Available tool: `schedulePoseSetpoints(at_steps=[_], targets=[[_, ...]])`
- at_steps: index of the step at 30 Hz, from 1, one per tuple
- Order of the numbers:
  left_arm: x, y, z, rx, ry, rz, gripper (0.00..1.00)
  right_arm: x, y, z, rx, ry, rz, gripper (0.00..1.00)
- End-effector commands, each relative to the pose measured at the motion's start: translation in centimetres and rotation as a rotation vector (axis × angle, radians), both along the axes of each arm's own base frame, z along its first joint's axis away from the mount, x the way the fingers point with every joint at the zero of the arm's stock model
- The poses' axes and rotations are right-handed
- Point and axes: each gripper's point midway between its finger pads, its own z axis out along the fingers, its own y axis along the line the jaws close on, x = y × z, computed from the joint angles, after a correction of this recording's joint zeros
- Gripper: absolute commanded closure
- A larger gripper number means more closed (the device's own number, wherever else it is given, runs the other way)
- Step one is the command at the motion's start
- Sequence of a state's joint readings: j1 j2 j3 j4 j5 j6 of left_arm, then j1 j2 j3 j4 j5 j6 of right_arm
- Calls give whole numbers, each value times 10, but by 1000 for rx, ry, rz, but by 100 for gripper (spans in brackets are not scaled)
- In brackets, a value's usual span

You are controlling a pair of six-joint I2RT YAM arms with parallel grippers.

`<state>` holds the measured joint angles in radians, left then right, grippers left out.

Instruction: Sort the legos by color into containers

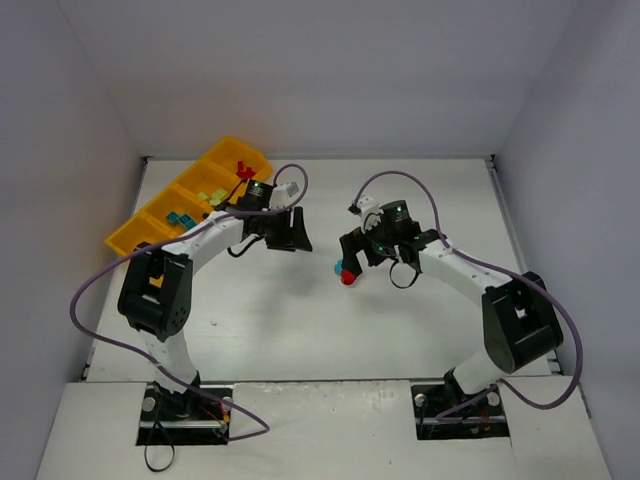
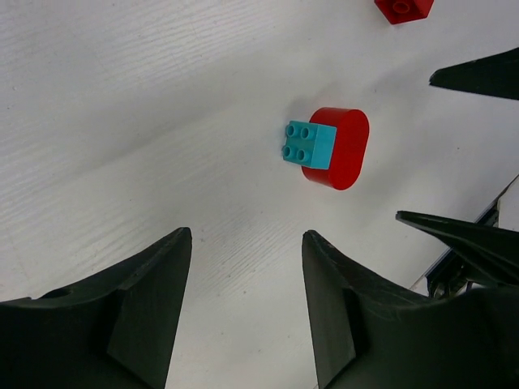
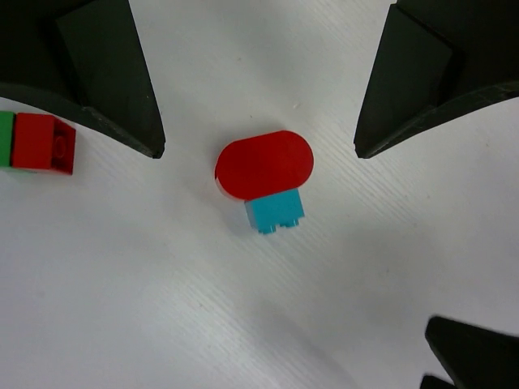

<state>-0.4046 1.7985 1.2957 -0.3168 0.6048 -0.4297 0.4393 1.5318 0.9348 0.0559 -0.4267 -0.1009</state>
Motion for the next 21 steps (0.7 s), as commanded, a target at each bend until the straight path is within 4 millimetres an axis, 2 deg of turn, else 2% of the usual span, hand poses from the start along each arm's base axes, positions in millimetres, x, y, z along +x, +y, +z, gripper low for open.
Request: schedulePoseSetpoints(at_steps=[1, 4, 8, 12, 19, 21], targets=[[15, -7, 33, -24, -85, -12, 49, 1, 8, 1, -47, -58, 67, 0], [16, -5, 33, -17, -77, -6, 49, 0, 9, -15, -118, -28, 90, 0], [14, -5, 34, -15, -70, -12, 49, 3, 18, -25, -165, -38, 133, 0], [12, -2, 32, -1, -61, -17, 49, 2, 15, -46, -243, 2, 139, 0], [9, 0, 29, 6, -50, -15, 49, 0, 15, -59, -279, 18, 158, 0], [9, -1, 28, 5, -46, -19, 49, -2, 14, -62, -291, 19, 164, 7]])
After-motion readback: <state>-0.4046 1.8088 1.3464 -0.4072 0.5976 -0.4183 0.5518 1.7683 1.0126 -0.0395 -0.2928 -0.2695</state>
